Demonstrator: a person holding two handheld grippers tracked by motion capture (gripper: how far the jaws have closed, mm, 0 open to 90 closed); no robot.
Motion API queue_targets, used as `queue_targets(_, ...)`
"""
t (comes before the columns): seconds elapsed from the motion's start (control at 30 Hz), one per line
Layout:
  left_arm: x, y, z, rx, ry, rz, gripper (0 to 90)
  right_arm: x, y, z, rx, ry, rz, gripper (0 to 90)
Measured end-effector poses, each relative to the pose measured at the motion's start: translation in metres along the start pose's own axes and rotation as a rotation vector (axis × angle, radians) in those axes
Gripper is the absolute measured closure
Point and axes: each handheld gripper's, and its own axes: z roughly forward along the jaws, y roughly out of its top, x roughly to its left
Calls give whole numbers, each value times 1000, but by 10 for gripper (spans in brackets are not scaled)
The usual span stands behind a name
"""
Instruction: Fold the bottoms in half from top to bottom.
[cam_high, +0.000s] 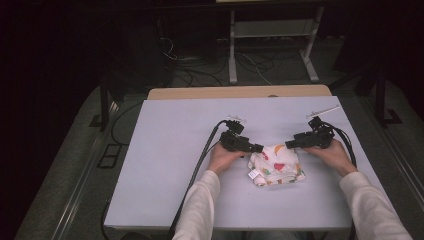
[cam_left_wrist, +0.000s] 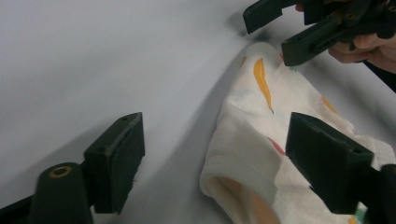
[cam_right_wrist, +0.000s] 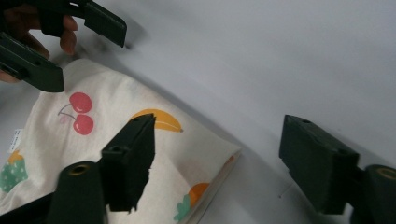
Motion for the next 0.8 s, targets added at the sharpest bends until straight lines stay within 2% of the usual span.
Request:
queue_targets(0.33, 4, -3, 5, 14, -57, -23, 510, -2, -1, 9, 14, 16, -7, 471)
queue_targets(0.47, 6, -4, 7, 19, -93, -43, 637, -2, -1, 11, 11, 36, -2, 638)
queue_targets(0.57, 7, -5, 7, 33, -96, -63, 718, 0, -1, 11, 16, 51, -2, 766)
queue_targets(0.63, 6, -4, 6, 36, -95, -50, 770, 3, 0, 11, 14, 57, -5, 832)
queue_targets(0.8, 1, -3, 2, 45, -84, -19, 800, 6, -1, 10, 12, 44, 6, 854)
